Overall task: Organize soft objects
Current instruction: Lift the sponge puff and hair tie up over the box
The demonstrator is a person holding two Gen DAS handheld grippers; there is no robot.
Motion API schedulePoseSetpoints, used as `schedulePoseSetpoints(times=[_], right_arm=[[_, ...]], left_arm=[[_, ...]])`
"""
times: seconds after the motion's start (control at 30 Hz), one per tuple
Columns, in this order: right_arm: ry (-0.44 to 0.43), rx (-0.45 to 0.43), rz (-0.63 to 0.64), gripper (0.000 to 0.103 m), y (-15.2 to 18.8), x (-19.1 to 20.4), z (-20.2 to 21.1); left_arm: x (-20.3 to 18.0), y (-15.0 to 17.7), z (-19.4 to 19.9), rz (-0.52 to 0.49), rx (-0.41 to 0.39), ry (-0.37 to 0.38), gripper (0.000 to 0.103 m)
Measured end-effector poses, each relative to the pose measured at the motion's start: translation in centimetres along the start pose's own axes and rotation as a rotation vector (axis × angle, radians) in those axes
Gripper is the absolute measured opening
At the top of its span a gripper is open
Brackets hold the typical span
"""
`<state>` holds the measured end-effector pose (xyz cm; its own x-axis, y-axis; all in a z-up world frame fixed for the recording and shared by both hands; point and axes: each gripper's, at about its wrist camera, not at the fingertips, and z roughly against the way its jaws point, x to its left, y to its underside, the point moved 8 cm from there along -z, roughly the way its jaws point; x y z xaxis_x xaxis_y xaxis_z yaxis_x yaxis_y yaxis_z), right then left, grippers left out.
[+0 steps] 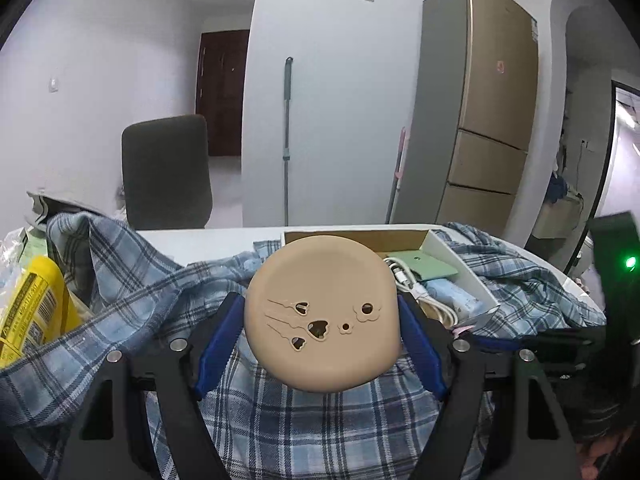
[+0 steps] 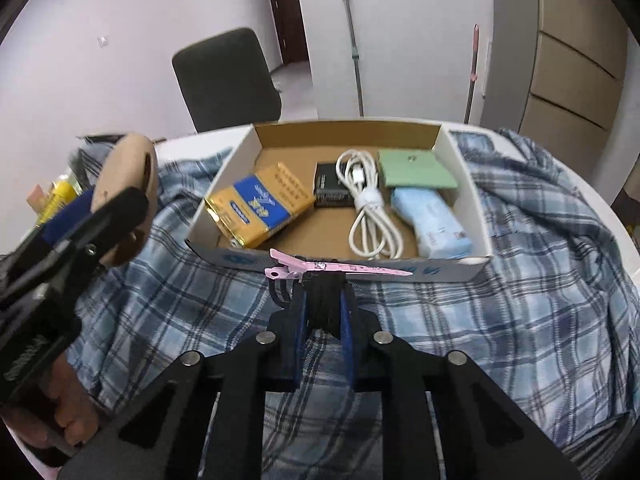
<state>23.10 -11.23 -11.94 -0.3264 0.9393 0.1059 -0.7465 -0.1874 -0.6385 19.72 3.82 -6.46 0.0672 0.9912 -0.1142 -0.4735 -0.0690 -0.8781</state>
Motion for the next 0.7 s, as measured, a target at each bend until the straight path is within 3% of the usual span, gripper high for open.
schedulePoseSetpoints(times=[0.13,0.33,0.47,0.7], right_arm=[[-0.003,-0.047,0.005,0.015,-1.2,-0.7,2.4],[0.019,-0.129,0.030,0.015,-5.8,-1.3,5.2],[0.035,-0.108,0.052,0.015,-8.3,-1.8,5.8],[0.035,-0.148,0.035,0.015,-12.6,-2.6,6.7]], left_arm=[[-0.9,-1.3,1.2,-0.016,-0.022,0.016,0.079],[-3.2,-4.8,2.6,-0.073,-0.038,0.001,0.079],[-4.9,-8.1,3.5,-0.112,-0.104,-0.006,0.079],[-5.9,-12.7,2.9,-0.051,-0.179,0.013,0.079]])
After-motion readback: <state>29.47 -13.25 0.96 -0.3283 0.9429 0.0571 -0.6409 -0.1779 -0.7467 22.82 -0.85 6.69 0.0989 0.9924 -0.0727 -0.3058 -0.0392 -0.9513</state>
